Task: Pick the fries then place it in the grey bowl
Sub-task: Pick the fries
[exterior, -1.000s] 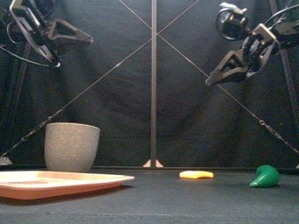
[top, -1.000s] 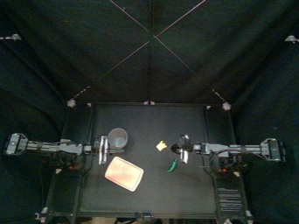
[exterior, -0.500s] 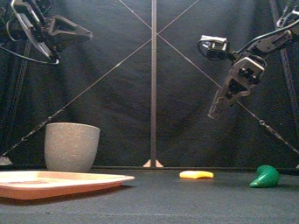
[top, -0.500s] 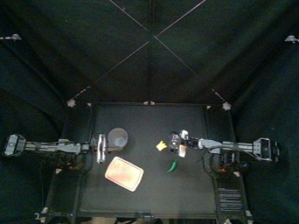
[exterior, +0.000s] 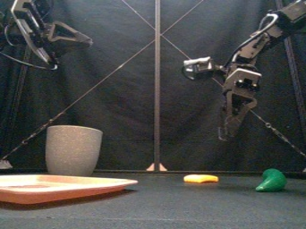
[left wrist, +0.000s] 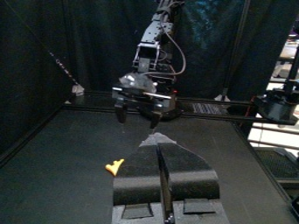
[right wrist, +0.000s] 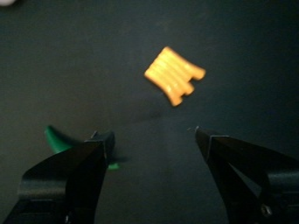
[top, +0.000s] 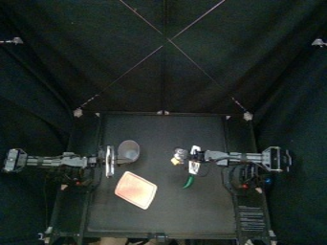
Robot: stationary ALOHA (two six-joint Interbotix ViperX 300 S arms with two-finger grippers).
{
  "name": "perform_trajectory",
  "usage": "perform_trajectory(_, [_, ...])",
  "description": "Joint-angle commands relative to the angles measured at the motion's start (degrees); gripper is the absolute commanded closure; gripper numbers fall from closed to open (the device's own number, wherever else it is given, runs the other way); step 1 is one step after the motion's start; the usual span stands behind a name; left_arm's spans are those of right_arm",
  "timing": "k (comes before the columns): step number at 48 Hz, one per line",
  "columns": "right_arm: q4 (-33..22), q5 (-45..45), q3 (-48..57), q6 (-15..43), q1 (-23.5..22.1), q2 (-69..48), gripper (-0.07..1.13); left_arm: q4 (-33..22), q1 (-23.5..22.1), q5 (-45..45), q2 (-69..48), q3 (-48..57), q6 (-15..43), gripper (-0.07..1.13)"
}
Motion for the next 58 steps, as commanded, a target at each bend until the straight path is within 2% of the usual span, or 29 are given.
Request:
perform_trajectory(1, [3.1,6.7,-4.8,-4.4,0.0,3.1,0.0,-0.3,0.5,-0.5,0.1,-0.4,0.1,0.98])
perform_trajectory(9, [8.2,11.5,-10.9,-15.2,-0.7,8.5,0.0,-0.3,1.5,-0.5,0.0,0.1,0.1,0.98])
perform_trajectory(15, [12.0,14.9,-16.3,-25.6,-3.6,12.7,0.0,-0.3,1.6,-0.5,-0.1,0.4,0.1,0.98])
perform_trajectory(23, [9.8,12.7,-19.9,-35.7,-6.4,15.8,0.0,-0.3,1.6,-0.5,-0.2,1.2,-0.1,0.98])
perform_trajectory(41, [5.0,7.7,-19.5,-37.4,-8.7,22.9,0.0,-0.3,3.6,-0.5,-2.1,2.9,0.2,0.98])
perform_trajectory(58, [6.2,8.0,-21.4,-37.4,-9.1,27.3,0.01,-0.3,4.7,-0.5,-5.2,4.1,0.2,0.98])
